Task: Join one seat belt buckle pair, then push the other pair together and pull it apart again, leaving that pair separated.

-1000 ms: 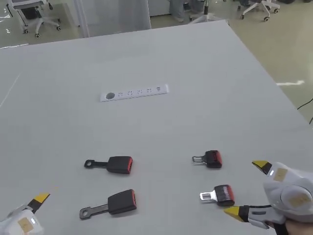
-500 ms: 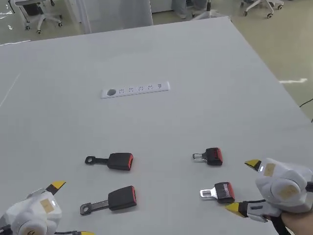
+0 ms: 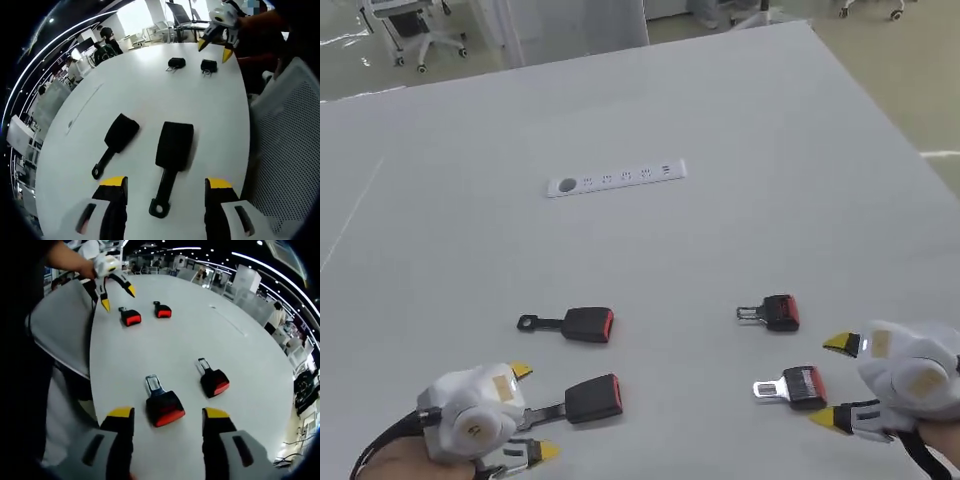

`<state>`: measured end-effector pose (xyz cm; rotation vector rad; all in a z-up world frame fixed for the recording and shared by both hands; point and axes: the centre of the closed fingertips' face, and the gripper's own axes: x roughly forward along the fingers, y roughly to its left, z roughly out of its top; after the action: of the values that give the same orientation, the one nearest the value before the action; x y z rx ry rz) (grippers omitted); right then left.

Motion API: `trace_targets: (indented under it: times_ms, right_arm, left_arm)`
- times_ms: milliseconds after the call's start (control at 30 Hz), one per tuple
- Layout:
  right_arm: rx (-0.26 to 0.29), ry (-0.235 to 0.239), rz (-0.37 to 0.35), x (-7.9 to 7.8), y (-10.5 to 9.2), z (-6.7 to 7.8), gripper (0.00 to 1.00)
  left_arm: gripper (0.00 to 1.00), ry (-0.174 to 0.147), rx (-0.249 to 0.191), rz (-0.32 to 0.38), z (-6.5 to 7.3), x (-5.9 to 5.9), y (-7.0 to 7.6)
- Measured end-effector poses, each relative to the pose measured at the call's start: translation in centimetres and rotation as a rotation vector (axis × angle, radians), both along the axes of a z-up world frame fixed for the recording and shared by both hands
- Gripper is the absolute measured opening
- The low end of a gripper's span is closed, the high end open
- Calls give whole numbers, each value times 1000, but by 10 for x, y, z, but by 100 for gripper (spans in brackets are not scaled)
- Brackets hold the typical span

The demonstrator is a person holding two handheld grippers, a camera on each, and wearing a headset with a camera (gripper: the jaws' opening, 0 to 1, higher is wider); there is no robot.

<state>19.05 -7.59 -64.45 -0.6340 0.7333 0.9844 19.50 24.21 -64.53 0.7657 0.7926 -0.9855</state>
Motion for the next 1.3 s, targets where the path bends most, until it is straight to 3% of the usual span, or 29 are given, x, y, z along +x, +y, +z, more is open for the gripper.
trace_targets:
  times_ms: [100,200,300,333,467,633,800,833,867,933,1000,1033,1067,1100,1133,1300]
  right_arm:
    - [0,8,40,3,5,-2,49]
    - [-17,15,74,8,8,-5,46]
    - [-28,66,111,5,8,-14,41]
    - [-31,80,107,6,7,-18,40]
    - [-51,104,125,5,5,-26,40]
    - [-61,121,146,5,2,-28,38]
    - [-59,127,171,6,10,-25,36]
    - [-72,128,182,6,12,-25,36]
    - [-80,129,193,6,13,-26,36]
    - [-83,138,202,5,15,-27,35]
    - [-112,138,228,4,13,-30,35]
    - [-118,139,234,4,12,-30,34]
    - [-128,143,236,4,11,-31,33]
    - [-137,180,211,2,8,-34,33]
    - [-126,187,203,3,10,-33,33]
    - [-152,191,231,2,10,-35,32]
  left_arm:
    - [62,37,-8,-28,-9,0,-9]
    - [62,46,9,-58,-14,1,-13]
    - [62,81,12,-78,-20,4,-18]
    - [63,110,-3,-68,-23,3,-20]
    - [55,88,-5,-121,-24,10,-24]
    - [48,116,4,-153,-30,15,-27]
    - [46,146,22,-214,-34,9,-31]
    - [46,146,41,-237,-35,8,-31]
    - [45,146,24,-230,-34,9,-34]
    - [45,149,32,-243,-35,11,-36]
    - [37,150,45,-259,-35,12,-37]
    - [34,191,47,-272,-36,6,-37]
    - [34,170,48,-268,-35,10,-37]
    - [33,175,49,-258,-35,11,-36]
    - [33,185,56,-242,-36,11,-35]
    - [33,196,97,-285,-36,10,-37]
